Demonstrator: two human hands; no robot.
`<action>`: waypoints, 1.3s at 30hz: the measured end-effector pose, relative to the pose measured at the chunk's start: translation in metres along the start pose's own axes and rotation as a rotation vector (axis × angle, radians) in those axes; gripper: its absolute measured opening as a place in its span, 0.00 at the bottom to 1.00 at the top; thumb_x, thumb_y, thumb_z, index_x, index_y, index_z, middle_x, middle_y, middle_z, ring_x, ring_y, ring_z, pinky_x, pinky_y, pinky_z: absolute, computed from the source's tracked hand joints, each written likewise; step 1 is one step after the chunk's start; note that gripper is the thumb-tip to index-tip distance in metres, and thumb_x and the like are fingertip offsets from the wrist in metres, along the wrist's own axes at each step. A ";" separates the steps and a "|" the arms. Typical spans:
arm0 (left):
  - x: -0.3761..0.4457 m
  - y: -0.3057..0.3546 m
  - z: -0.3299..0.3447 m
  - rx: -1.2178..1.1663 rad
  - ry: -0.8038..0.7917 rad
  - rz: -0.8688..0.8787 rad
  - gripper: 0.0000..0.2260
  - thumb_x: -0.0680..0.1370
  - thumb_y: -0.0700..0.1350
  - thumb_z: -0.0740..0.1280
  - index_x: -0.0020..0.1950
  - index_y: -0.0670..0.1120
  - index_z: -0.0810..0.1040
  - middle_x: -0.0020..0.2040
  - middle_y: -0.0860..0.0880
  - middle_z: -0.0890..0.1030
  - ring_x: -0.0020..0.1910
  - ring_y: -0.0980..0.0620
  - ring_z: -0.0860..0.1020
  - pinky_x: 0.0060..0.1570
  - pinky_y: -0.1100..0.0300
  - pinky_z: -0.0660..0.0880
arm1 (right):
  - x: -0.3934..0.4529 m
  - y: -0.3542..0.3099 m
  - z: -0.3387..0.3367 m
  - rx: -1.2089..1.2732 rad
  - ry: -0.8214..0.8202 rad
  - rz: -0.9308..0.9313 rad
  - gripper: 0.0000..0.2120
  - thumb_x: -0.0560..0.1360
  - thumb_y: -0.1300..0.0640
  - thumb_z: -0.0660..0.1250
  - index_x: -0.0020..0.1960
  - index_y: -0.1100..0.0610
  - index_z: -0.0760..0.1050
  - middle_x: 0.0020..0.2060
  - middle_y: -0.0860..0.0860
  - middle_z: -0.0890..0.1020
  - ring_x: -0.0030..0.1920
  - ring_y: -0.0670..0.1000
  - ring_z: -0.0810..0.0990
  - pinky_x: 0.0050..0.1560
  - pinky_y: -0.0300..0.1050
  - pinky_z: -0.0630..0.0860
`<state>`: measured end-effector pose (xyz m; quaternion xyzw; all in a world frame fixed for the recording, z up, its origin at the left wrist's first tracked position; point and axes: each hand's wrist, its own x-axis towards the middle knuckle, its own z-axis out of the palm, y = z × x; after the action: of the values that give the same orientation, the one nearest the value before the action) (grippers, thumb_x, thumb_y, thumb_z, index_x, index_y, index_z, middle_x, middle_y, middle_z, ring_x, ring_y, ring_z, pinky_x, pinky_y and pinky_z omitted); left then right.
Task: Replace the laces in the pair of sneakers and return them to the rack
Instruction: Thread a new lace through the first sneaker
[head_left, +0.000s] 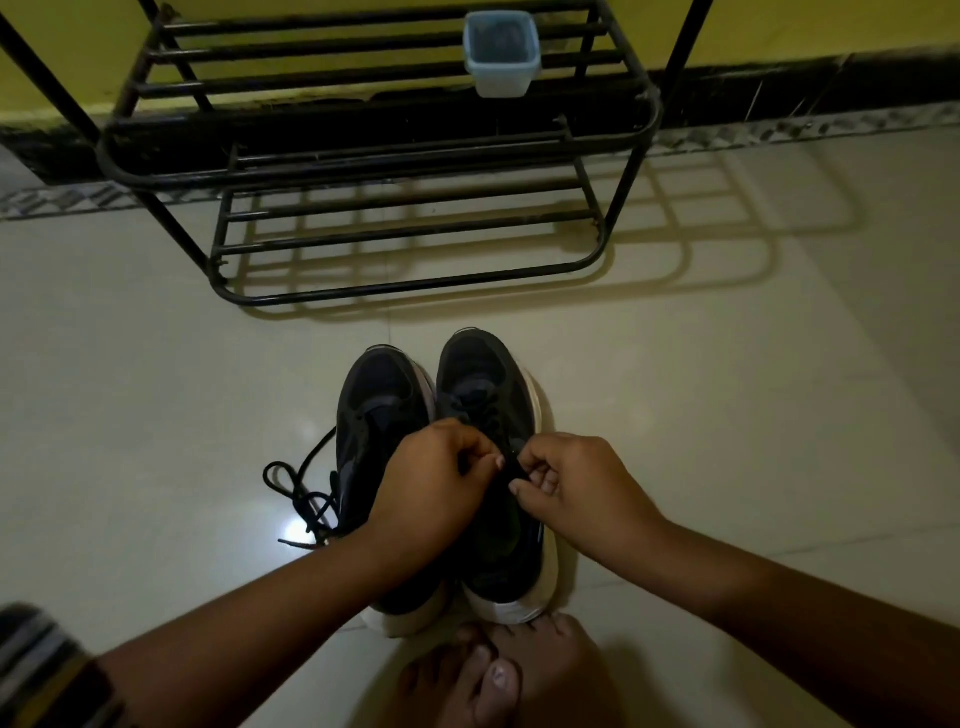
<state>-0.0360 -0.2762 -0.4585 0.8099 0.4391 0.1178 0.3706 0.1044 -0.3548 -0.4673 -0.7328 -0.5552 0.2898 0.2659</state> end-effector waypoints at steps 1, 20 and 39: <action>0.000 -0.001 0.001 -0.031 0.002 -0.017 0.06 0.75 0.44 0.69 0.39 0.51 0.80 0.40 0.55 0.78 0.39 0.60 0.77 0.42 0.67 0.74 | 0.000 0.000 0.000 -0.005 0.000 -0.003 0.04 0.70 0.59 0.71 0.42 0.58 0.77 0.32 0.50 0.76 0.33 0.48 0.74 0.39 0.47 0.75; 0.006 -0.002 0.014 -0.219 -0.031 -0.123 0.05 0.76 0.43 0.68 0.44 0.48 0.84 0.38 0.53 0.84 0.38 0.60 0.81 0.41 0.67 0.77 | 0.016 -0.002 -0.011 0.181 -0.125 0.207 0.05 0.78 0.62 0.61 0.50 0.56 0.74 0.33 0.56 0.79 0.23 0.51 0.77 0.25 0.43 0.76; -0.045 -0.029 0.015 0.331 0.165 0.082 0.27 0.70 0.60 0.59 0.67 0.52 0.64 0.64 0.50 0.67 0.65 0.50 0.64 0.60 0.54 0.58 | 0.032 -0.034 -0.047 0.390 0.267 0.089 0.11 0.78 0.63 0.59 0.39 0.53 0.70 0.36 0.51 0.79 0.44 0.54 0.81 0.50 0.53 0.77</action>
<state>-0.0726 -0.3095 -0.4840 0.8647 0.4479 0.1251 0.1898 0.1230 -0.3184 -0.4147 -0.7231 -0.4159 0.3034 0.4605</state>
